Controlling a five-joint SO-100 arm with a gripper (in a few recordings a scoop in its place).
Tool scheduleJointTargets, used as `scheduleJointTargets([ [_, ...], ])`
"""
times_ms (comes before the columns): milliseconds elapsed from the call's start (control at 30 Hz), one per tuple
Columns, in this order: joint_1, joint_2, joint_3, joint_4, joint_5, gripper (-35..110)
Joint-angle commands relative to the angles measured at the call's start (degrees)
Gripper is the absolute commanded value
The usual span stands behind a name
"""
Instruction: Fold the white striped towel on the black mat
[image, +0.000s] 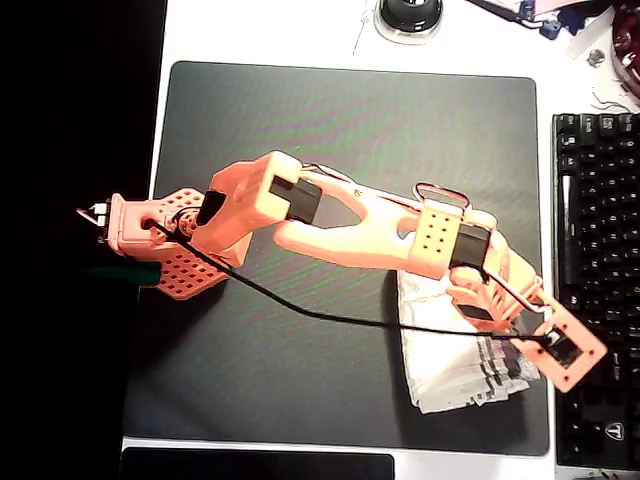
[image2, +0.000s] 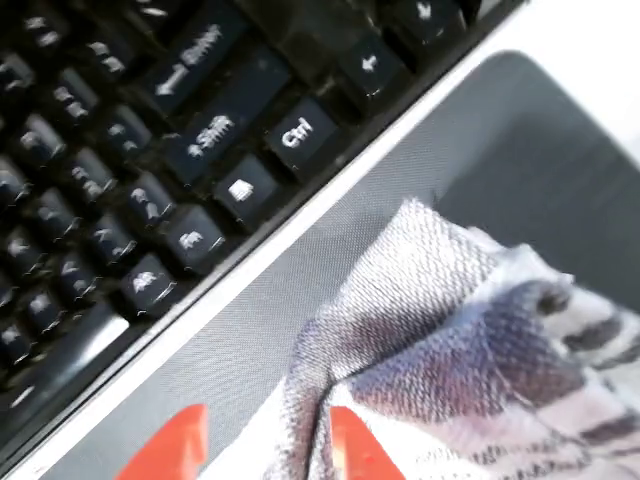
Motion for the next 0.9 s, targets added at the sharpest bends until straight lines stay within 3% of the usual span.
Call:
scheduleJointTargets([
  [0,0.88,7.47,-0.97,1.49,-2.55,18],
  [333,-3.52,17.67,-7.82,25.84,-11.78,17],
  [567,-8.61,18.28,0.88,26.28,-15.03,17],
  [867,-11.60,1.58,4.66,11.43,-13.45,16],
])
